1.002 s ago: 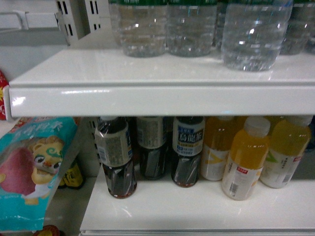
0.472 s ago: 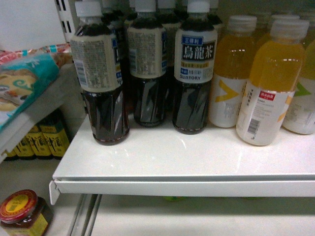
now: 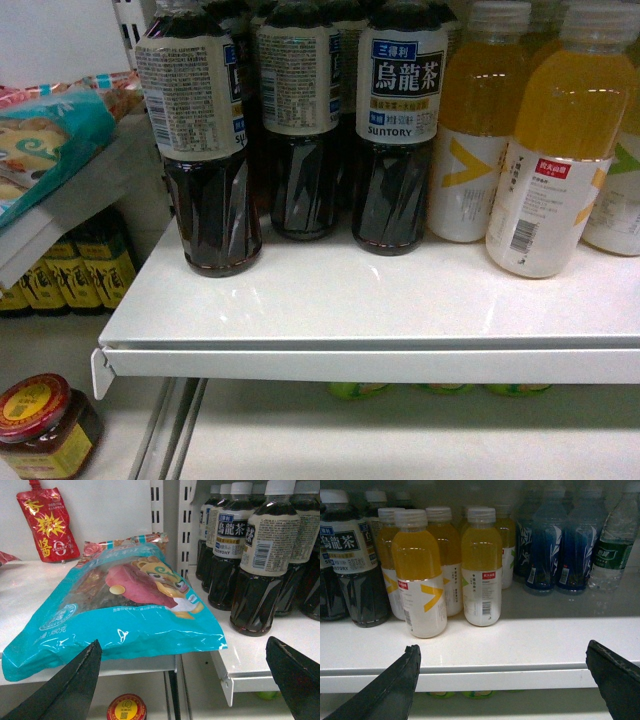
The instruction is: Move water from second to third shelf
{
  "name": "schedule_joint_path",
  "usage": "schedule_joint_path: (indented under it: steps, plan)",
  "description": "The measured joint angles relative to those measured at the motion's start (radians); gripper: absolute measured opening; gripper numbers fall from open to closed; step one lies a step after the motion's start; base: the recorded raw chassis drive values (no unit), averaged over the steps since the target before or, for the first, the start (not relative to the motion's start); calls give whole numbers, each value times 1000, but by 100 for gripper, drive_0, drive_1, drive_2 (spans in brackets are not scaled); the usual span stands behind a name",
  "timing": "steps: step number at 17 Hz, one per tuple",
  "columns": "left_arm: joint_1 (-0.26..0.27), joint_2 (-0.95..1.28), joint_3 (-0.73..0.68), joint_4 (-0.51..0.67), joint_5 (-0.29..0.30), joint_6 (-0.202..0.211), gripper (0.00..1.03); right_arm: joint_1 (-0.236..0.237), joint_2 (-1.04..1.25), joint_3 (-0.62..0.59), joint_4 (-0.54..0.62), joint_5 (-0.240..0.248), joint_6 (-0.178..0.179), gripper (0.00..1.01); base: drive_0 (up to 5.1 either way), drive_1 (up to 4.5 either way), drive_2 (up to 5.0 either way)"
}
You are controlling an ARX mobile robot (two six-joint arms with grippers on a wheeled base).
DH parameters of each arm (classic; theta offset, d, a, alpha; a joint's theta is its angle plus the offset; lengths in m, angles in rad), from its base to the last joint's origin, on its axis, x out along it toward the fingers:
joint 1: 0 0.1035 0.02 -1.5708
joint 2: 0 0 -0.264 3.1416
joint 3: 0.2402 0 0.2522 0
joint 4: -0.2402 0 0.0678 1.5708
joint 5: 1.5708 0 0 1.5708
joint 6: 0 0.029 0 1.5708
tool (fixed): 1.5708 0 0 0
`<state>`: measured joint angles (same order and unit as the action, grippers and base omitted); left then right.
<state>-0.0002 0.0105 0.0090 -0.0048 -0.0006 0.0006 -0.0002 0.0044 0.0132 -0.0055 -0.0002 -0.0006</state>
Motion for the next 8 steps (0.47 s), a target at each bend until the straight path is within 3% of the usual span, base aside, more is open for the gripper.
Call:
schedule_joint_path:
  steps: [8]
  plan:
    - [0,0,0,0,0,0,98,0,0,0,0,0,0,98,0,0,0]
